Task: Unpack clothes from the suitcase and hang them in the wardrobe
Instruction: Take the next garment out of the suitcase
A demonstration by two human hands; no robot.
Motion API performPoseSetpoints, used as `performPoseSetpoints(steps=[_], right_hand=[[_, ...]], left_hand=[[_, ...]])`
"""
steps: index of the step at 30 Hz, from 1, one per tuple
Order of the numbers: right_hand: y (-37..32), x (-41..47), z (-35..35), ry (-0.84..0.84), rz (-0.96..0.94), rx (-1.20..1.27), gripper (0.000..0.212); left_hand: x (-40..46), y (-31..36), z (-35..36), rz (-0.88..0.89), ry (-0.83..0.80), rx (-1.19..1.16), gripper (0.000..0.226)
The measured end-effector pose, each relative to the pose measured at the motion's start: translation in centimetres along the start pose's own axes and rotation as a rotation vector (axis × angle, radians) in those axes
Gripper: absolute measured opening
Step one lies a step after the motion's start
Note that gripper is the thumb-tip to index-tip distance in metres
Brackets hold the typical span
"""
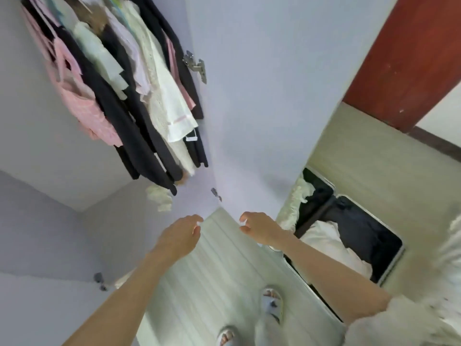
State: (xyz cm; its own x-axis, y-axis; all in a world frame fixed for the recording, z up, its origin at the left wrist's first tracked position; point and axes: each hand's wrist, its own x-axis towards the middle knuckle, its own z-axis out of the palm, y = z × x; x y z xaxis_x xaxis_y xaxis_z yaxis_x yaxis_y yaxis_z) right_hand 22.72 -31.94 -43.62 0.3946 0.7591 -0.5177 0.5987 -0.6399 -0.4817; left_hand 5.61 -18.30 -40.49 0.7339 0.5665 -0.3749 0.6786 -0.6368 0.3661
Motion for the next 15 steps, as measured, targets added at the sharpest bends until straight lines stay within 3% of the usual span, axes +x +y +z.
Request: performPoseSetpoints(steps=[8,15], right_hand=[[18.4,-4.7,-1.4,0.04,0.288,0.211,0.035],[33.7,-4.4,-3.3,0.061,0.441,0.312,0.039]], left_hand=[[5.2,16.3,9.3,0.3,-0.263,0.158,0.036],[12.3,27.1,18.9,0.299,-0.407,0.11,0.036]])
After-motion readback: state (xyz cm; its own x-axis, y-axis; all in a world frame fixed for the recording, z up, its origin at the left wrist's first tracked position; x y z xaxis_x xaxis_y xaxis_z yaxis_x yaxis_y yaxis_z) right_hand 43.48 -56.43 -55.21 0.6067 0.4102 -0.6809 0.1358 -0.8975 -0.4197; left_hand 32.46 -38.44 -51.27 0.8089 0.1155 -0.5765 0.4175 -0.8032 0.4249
